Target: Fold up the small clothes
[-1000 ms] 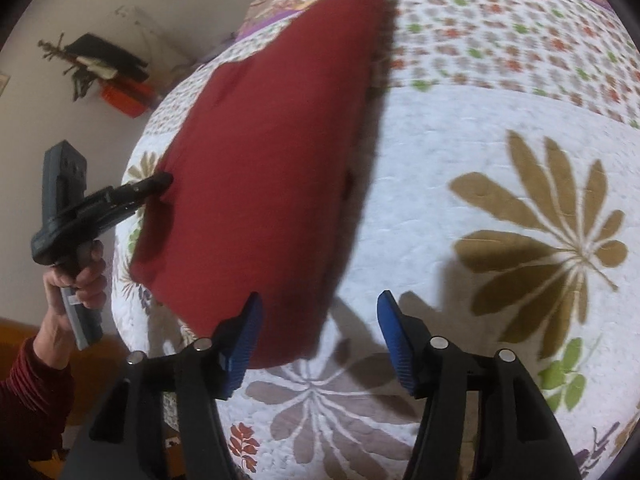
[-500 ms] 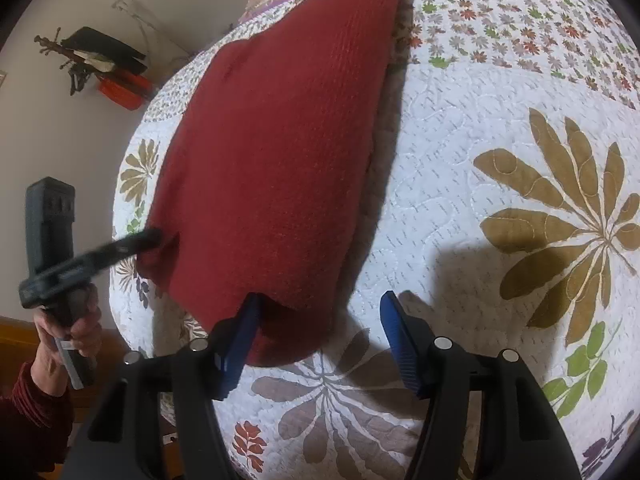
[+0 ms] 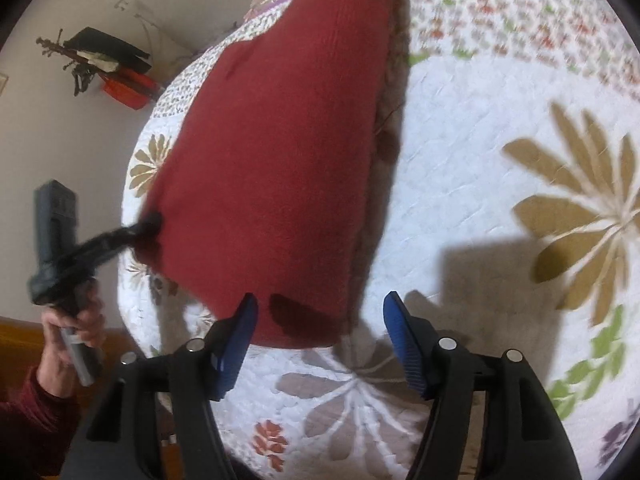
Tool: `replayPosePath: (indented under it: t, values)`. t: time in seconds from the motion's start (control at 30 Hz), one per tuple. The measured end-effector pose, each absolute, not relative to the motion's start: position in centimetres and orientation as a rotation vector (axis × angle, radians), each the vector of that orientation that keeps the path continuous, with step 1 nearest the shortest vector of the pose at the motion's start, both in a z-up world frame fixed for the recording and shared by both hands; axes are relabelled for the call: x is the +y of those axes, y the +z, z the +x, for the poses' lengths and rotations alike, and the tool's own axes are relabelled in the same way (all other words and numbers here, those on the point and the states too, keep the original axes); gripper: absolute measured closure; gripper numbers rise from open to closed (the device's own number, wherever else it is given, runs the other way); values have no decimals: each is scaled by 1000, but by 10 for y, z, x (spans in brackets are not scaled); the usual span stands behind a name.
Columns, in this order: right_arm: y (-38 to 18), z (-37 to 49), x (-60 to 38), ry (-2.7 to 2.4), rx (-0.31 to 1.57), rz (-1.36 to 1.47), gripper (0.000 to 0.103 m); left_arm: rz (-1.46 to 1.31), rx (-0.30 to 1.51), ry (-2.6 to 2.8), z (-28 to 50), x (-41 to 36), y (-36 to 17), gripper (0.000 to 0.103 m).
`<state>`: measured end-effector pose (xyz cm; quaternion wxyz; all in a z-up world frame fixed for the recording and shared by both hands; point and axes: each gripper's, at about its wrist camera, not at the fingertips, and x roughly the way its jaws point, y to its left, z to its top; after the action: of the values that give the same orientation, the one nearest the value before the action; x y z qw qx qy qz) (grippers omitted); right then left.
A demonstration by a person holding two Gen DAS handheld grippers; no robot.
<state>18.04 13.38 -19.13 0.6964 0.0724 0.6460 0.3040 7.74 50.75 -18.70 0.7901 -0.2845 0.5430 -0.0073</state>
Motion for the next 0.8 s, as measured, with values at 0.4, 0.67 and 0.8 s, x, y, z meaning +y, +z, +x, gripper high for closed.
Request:
replayPosePath:
  t: [0.4, 0.67, 0.8]
  values:
    - [-214, 174, 157, 679, 1474, 37, 78, -542, 1153, -21, 71, 498, -190, 89]
    - [-227, 177, 163, 638, 1512, -27, 63, -574, 1207, -7, 77, 506, -214, 66]
    - [-198, 189, 148, 663, 1459, -7, 54, -581, 1223, -20, 76, 521, -191, 48]
